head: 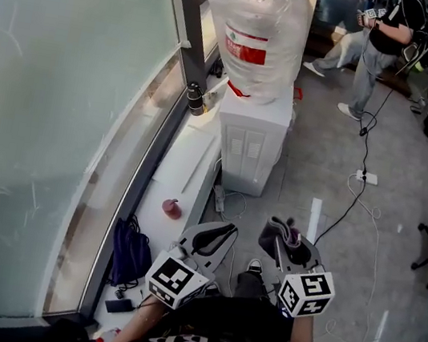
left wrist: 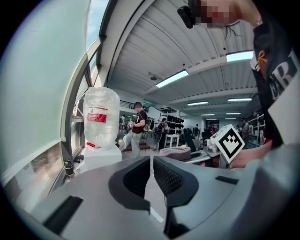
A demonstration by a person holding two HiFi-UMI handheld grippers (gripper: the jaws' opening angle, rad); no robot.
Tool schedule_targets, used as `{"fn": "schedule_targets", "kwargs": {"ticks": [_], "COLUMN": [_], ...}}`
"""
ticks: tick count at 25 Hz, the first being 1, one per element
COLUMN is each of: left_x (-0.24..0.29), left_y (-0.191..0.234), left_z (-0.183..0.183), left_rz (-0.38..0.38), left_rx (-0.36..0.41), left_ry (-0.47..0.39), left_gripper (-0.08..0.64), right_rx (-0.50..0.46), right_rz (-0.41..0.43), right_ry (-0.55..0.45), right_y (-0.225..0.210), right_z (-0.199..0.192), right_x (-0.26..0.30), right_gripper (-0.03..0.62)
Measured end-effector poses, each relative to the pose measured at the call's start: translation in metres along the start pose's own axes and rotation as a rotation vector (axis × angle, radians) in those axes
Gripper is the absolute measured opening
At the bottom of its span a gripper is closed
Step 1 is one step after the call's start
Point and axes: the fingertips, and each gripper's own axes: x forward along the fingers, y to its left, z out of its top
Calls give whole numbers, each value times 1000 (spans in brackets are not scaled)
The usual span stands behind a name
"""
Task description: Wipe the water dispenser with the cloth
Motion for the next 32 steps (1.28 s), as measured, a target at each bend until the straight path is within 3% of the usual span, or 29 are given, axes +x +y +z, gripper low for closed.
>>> {"fn": "schedule_targets", "kwargs": {"ticks": [9, 19, 32], "left_x": [-19, -34, -48], "left_y": [-27, -23, -14], "left_z": [-10, -9, -12], "left_rz": [-45, -32, -33], "left_rx": [11, -26, -18], "left_ry": [-10, -34, -37], "left_gripper": [31, 31, 31], "right_rx": [3, -18, -35], "right_rz": [-6, -6, -6], "right_ry": [-18, -12, 1], "right_y": [17, 30, 38], "right_z": [-5, -8, -9], "right_x": [-23, -29, -19], "right_gripper": [101, 100, 100]}}
